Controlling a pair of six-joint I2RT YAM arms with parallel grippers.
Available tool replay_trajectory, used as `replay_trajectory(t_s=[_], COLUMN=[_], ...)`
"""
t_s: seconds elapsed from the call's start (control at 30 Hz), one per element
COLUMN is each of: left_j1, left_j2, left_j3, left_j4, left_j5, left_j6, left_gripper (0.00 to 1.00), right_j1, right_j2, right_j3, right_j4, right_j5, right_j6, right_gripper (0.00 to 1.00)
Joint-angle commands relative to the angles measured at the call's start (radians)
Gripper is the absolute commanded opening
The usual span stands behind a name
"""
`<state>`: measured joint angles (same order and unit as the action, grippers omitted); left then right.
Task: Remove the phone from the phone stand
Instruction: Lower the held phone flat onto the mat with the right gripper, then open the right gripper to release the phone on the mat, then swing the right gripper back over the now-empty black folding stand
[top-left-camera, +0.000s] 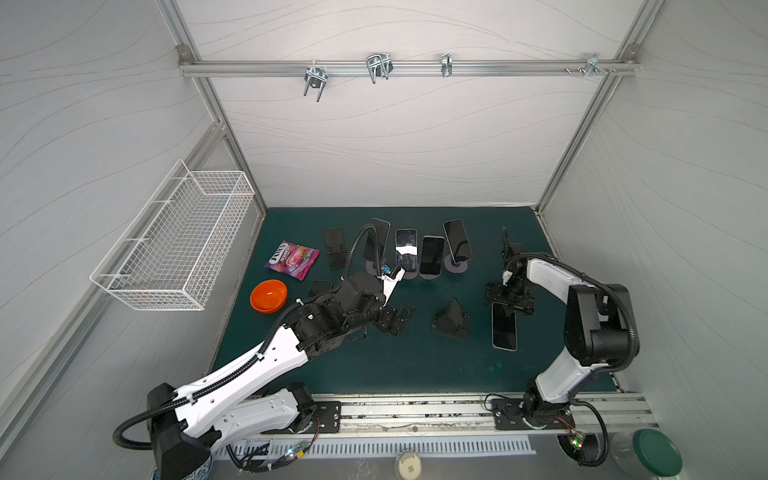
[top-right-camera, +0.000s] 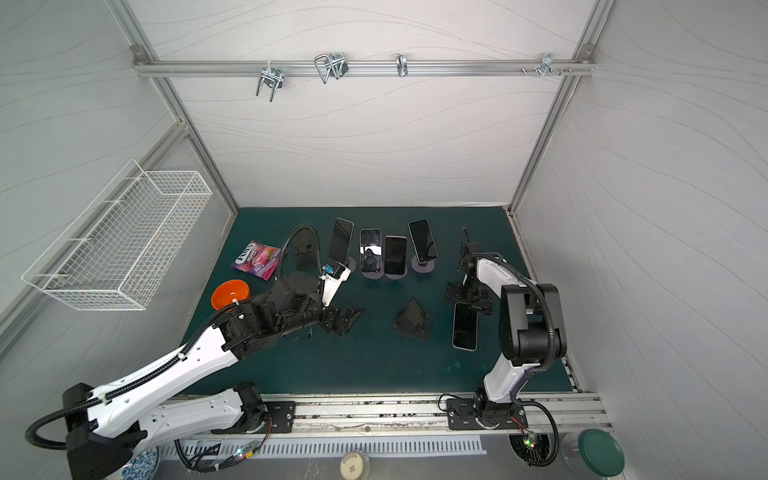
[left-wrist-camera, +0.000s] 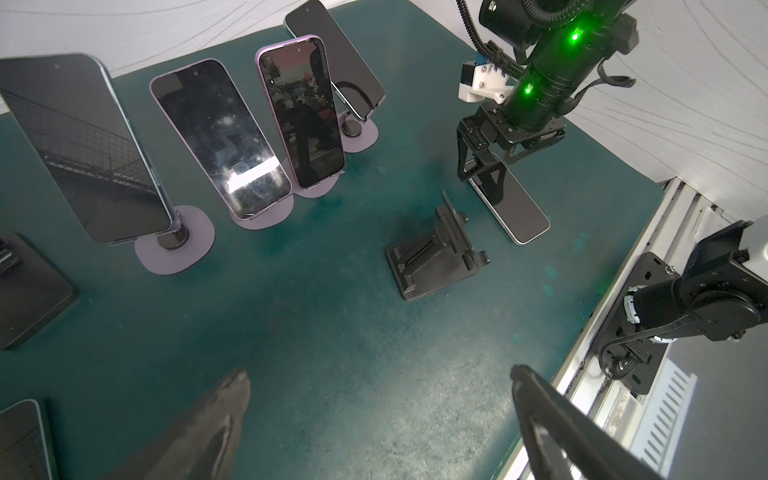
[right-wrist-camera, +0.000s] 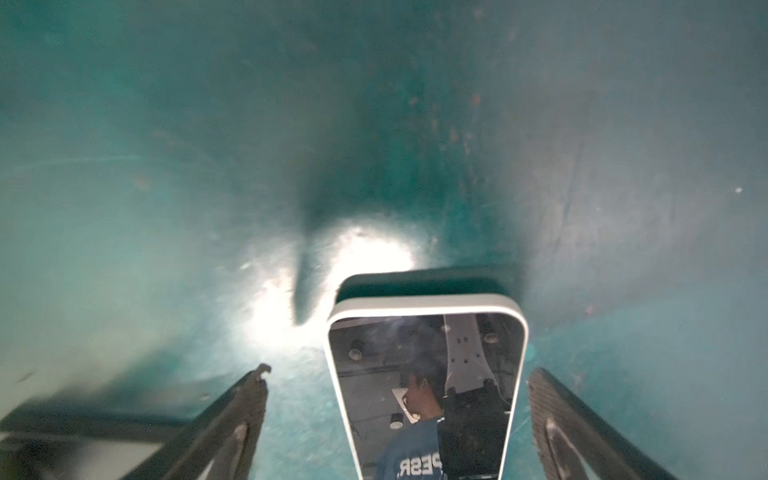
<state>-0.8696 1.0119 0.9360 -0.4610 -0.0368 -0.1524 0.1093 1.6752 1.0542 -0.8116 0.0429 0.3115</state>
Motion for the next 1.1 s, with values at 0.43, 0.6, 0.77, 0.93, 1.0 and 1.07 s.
replay_trajectory(t_s=[0.43,0.6,0.77,0.93,1.0,1.07], left_j1=[-0.004,-0.003,-0.003,-0.003,-0.004,-0.003], left_j2=[0.052,0.031,0.04,0.057,0.069,0.08], left_j3=[0.051,0.02,0.014,0.01,0.015,0.023], left_j4=[0.071,0.076,0.083,0.103,0.107,0.107], left_j5=[0.043,0.033,0.038,0.037,0.038,0.04], left_j6=[0.041,0.03,0.024,0.026,0.031,0.039], left_gripper=[0.99,0.99,0.99,0.99,0.99,0.99], right_j1=[0.013,0.063,0.122,0.218,0.257,0.283], right_j2=[-0.2,-0.313,-0.426,-0.543,-0.59,-0.635], right_j3=[0.029,-0.001,-0.027,-0.079,-0.099,-0.114], right_j4=[-0.046,-0.045,-0.025,0.073,0.116,0.155], right_j5=[-0.056,-0.097,-0.137,-0.138,-0.139,-0.149], right_j6=[-0.018,-0.012,-0.004,-0.034,-0.068,-0.097], right_gripper=[0.99,0.99,0.99,0.98,0.97,0.96])
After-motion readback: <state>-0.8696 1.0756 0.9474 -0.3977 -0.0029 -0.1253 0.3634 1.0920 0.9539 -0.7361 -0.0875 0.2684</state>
